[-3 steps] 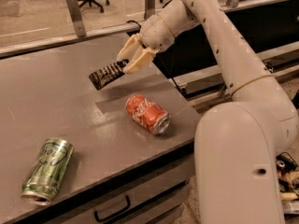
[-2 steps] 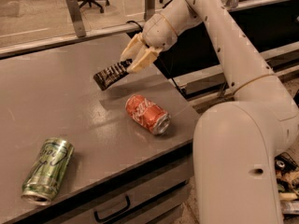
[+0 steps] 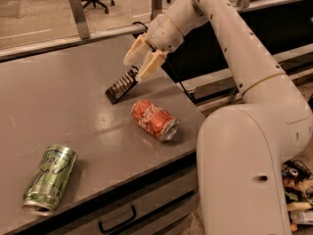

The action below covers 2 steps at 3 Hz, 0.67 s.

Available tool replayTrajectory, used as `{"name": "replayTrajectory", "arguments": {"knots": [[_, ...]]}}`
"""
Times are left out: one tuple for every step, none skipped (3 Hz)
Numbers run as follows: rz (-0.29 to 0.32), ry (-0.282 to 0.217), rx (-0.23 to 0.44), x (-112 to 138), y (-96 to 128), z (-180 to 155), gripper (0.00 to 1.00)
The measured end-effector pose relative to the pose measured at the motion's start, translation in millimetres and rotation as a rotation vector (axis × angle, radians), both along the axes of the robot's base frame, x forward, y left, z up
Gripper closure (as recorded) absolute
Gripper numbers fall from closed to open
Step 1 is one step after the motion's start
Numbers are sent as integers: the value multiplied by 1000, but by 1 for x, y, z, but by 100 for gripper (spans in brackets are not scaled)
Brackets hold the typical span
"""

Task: Move rxbar chocolate near coke can

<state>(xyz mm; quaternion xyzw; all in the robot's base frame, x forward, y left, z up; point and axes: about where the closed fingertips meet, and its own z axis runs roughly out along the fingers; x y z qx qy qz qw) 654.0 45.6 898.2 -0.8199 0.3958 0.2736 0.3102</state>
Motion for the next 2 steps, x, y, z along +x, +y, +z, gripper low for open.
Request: {"name": "replayTrajectory", "arguments": {"knots": [[18, -16, -16, -21, -11, 5, 0], [18, -16, -16, -21, -11, 5, 0]]}}
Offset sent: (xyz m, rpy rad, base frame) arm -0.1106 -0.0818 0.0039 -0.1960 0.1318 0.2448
